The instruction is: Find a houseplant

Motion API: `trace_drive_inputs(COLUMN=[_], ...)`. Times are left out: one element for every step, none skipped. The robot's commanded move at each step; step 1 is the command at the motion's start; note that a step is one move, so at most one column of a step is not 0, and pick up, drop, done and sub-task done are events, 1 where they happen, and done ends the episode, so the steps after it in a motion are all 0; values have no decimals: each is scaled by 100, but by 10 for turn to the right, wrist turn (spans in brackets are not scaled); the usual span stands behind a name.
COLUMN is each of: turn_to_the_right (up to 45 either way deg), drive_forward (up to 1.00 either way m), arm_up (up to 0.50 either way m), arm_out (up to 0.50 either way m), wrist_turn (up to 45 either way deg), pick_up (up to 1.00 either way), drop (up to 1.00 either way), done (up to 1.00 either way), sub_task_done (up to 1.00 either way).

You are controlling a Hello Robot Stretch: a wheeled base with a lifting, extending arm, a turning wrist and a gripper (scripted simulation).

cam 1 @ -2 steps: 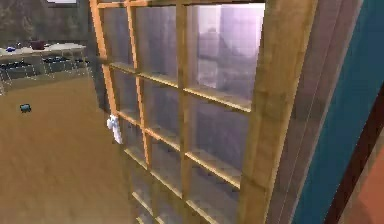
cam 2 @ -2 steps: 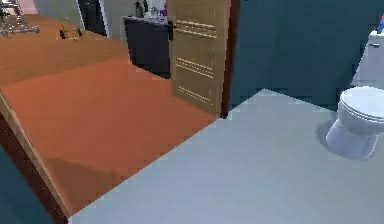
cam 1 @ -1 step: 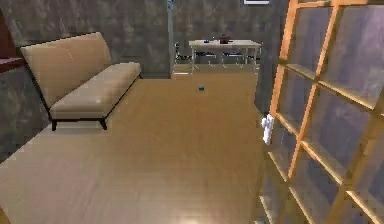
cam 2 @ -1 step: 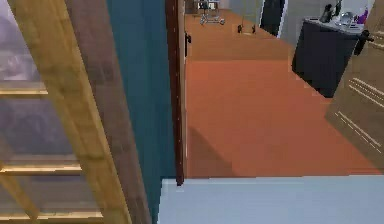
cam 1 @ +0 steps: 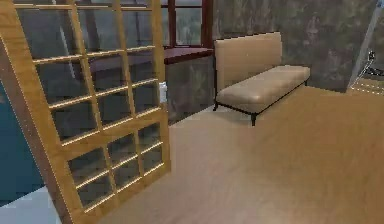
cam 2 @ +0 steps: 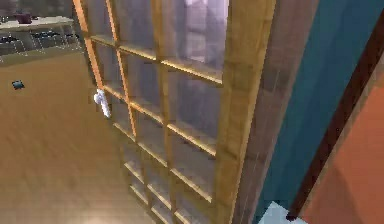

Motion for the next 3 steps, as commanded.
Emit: trace_drive_inputs(turn_to_the_right=[-450, 0, -330], drive_forward=[0, 5, 0], arm_up=[0, 0, 0], arm_out=[0, 0, 0], wrist_turn=[0, 0, 0], pick_up=[0, 0, 0], drop=[0, 0, 0], done=[0, 0, 0], sub_task_done=[0, 0, 0])
